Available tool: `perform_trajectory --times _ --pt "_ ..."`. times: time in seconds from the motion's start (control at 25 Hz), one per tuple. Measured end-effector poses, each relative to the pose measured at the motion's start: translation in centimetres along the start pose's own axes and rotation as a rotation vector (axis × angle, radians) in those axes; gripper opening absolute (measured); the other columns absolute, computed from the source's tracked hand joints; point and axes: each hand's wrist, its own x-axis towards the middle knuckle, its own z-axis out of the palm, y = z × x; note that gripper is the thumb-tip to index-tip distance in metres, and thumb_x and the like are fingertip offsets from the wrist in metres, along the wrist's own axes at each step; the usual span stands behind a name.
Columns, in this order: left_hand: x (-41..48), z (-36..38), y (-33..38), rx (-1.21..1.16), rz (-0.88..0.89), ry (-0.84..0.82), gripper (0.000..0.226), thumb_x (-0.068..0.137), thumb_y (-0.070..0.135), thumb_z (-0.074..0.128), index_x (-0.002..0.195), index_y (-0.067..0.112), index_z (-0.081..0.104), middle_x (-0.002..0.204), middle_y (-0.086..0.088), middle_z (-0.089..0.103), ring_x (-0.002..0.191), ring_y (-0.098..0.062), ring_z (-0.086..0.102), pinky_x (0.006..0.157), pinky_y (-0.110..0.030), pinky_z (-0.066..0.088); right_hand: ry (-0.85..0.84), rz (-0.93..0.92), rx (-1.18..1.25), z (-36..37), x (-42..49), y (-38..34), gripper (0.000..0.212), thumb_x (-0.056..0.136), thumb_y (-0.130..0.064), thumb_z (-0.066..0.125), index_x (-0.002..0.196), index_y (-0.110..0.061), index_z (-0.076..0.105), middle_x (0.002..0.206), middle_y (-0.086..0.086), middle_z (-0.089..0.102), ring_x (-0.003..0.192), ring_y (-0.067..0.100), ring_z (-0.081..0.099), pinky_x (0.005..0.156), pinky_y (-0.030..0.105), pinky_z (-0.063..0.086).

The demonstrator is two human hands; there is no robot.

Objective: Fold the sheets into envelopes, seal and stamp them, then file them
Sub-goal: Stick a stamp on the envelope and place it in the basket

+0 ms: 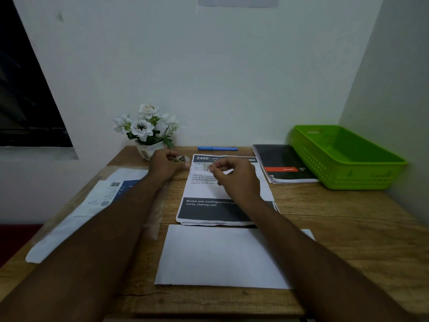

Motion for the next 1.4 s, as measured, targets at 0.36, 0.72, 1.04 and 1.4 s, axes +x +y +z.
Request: perform_trajectory --times 0.36,0.72,1.04,1.4 --pt "0.5 -0.2 -0.1 0.156 0.075 -0.026 0.067 0.066 0.024 0.085 0.124 0.005 0.056 0.123 -0.013 0.061 0.106 -0.02 0.058 0.083 -0.026 0.043 -0.006 -0.013 -0.052 0.0 0.2 0.2 0.011 0.085 -0.039 0.071 0.092 -0.03 0.073 0.085 -0.015 0.07 0.074 0.007 0.068 0.073 0.027 0.052" --pt "-8.7 -3.9 2.8 0.186 0.285 -0.019 0.033 0.082 0.009 0.066 0.115 0.01 0.063 0.116 -0.005 0.065 0.1 -0.014 0.058 0.083 -0.023 0.042 -0.049 -0.029 -0.081 -0.6 0.1 -0.1 0.008 0.083 -0.039 0.073 0.088 -0.032 0.074 0.086 -0.014 0.072 0.072 0.006 0.068 0.074 0.032 0.055" --pt "-16.8 -4.2 5.7 0.398 0.52 -0.256 0.021 0.087 0.027 0.063 0.105 0.018 0.066 0.11 0.0 0.065 0.103 -0.013 0.052 0.085 -0.025 0.039 -0.132 -0.053 0.124 -4.3 -0.5 -3.5 0.007 0.082 -0.018 0.077 0.083 -0.025 0.074 0.072 -0.012 0.072 0.055 0.005 0.068 0.048 0.013 0.045" --pt "-19.8 2.9 8.7 0.485 0.657 -0.483 0.039 0.084 0.052 0.059 0.105 0.019 0.064 0.106 0.001 0.064 0.092 -0.011 0.051 0.078 -0.028 0.042 -0.125 0.227 0.33 -13.6 -7.6 -0.8 0.009 0.08 -0.013 0.077 0.089 -0.011 0.076 0.073 0.002 0.076 0.05 0.008 0.061 0.047 0.018 0.049"
